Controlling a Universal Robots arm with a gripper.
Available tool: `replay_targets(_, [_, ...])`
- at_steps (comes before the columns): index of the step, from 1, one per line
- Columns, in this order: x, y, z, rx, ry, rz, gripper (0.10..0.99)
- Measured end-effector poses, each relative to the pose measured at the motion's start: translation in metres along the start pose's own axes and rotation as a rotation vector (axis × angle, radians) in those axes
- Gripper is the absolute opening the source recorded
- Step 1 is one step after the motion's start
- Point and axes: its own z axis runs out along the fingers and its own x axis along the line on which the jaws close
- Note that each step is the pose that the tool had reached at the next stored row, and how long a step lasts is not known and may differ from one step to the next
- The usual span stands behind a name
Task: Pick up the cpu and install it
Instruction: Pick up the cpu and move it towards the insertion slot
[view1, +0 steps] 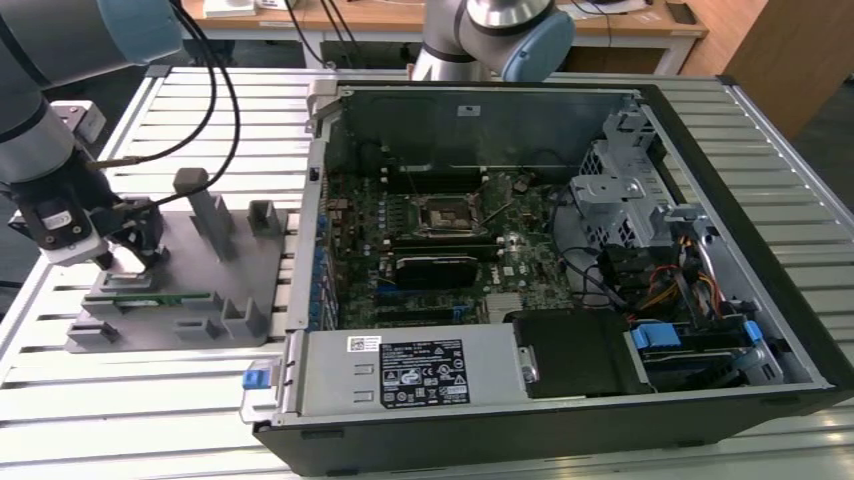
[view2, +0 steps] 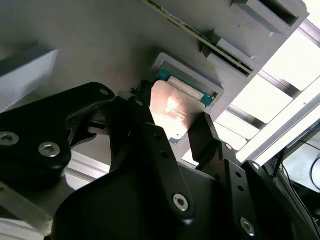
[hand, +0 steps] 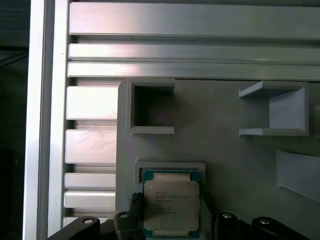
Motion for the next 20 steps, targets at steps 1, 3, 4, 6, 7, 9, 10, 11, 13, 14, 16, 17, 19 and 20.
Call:
replay_targets(1, [0.0,0.0001,-0.002,0.0,-0.0001,0.0,0.541])
replay_targets(3, [-0.0001,0.0003,-0.0064,0.0,-0.0001,0.0,0.541])
replay_targets(4, [-0.0001,0.0004,-0.0088,0.0,-0.0001,0.0,0.541])
replay_targets(6, [-0.0001,0.0007,-0.014,0.0,-0.0001,0.0,0.541])
replay_targets(7, [-0.0001,0.0008,-0.0168,0.0,0.0,0.0,0.541])
replay_targets(9, [-0.0002,0.001,-0.0218,0.0,-0.0001,0.0,0.541])
replay_targets(10, [-0.0002,0.0011,-0.0239,0.0,-0.0001,0.0,0.541])
replay_targets(11, [-0.0002,0.0012,-0.0261,0.0,0.0,0.0,0.541])
replay_targets(13, [-0.0003,0.0014,-0.0306,0.0,-0.0001,0.0,0.541])
replay_targets(14, [-0.0003,0.0015,-0.0329,0.0,-0.0001,0.0,0.541])
replay_targets(16, [-0.0003,0.0017,-0.0372,0.0,-0.0001,0.0,0.541])
replay_targets(17, [-0.0003,0.0018,-0.0393,0.0,0.0,0.0,0.541])
replay_targets(19, [-0.0004,0.002,-0.0443,0.0,-0.0001,0.0,0.541])
replay_targets(20, [-0.0004,0.0022,-0.0472,0.0,-0.0002,0.0,0.541])
